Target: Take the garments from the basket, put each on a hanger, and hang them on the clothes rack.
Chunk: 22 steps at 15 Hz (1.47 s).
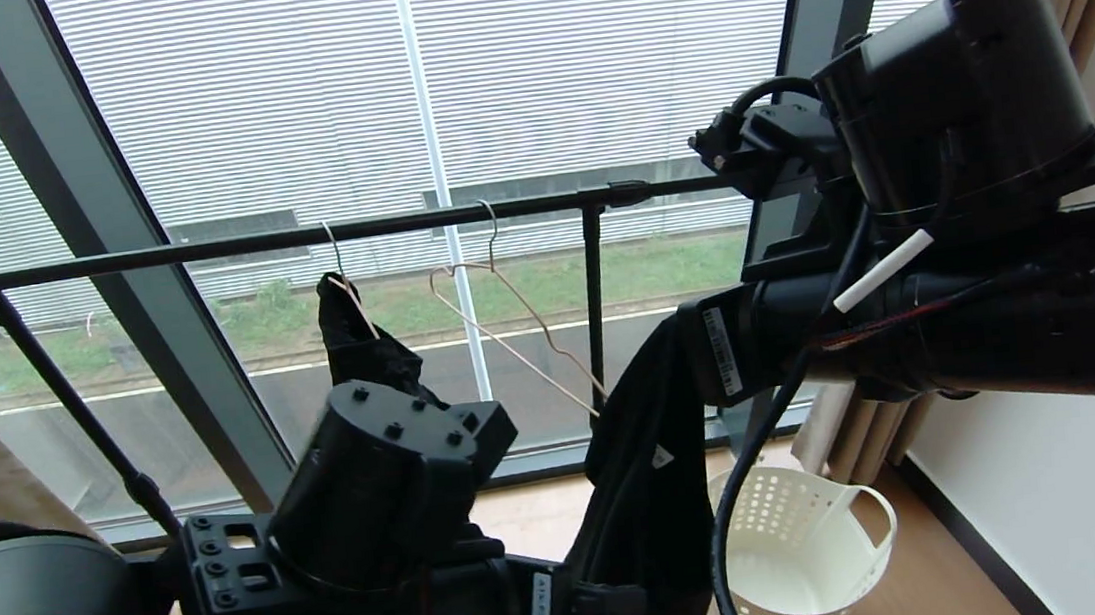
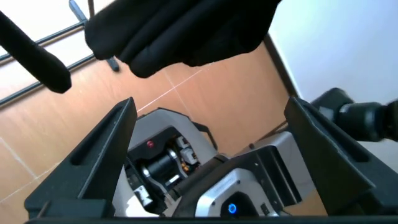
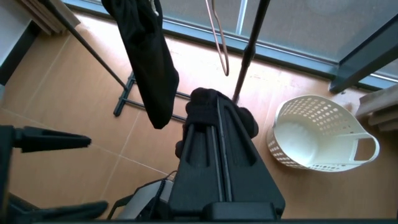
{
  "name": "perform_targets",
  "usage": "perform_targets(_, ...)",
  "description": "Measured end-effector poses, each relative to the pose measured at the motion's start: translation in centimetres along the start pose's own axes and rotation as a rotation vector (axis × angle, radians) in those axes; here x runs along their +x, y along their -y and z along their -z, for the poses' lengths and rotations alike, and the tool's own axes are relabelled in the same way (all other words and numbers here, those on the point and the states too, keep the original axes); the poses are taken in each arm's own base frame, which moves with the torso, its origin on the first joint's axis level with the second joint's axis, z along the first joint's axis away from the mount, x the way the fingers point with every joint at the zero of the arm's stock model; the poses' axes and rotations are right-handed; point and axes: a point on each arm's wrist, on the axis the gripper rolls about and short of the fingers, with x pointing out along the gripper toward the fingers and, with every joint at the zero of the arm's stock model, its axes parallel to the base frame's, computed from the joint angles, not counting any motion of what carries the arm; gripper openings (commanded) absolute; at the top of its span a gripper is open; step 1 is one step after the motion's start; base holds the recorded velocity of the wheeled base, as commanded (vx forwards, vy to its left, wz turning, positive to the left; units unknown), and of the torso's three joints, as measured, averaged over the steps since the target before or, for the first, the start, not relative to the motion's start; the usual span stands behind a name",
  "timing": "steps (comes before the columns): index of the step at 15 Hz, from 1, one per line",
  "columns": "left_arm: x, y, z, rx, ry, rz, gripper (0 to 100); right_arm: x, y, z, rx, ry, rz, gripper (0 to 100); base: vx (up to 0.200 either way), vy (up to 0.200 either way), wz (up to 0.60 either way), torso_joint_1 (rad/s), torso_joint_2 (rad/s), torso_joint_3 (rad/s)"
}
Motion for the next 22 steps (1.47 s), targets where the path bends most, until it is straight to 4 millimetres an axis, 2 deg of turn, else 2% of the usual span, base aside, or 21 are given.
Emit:
perform_targets(5,3.4,1.3,-0.7,0.012,-0.005,-0.058,100,0.9,-0.9,0.0,-0.007,-0.010,-0.017,0,0.000,0.000,0.00,0.000,0.00,0.000)
perform_targets(10,6.9,1.3,-0.9,0.014,-0.016,-0.140,100,0.4,-0.9,0.0,0.007,-0.005,-0.022,0,0.000,0.000,0.00,0.000,0.00,0.000)
perform_targets(14,7.9,0.8,-0.8,0.014,-0.003,-0.216,100,0.0,-0.7,-0.2,0.011,0.007,-0.022,0,0.000,0.000,0.00,0.000,0.00,0.000)
perform_targets(22,8.0,0.1,-1.4,-0.004,0.047,-0.262,100,-0.1,-0.6,-0.3,0.013,0.012,-0.019,0,0.000,0.000,0.00,0.000,0.00,0.000)
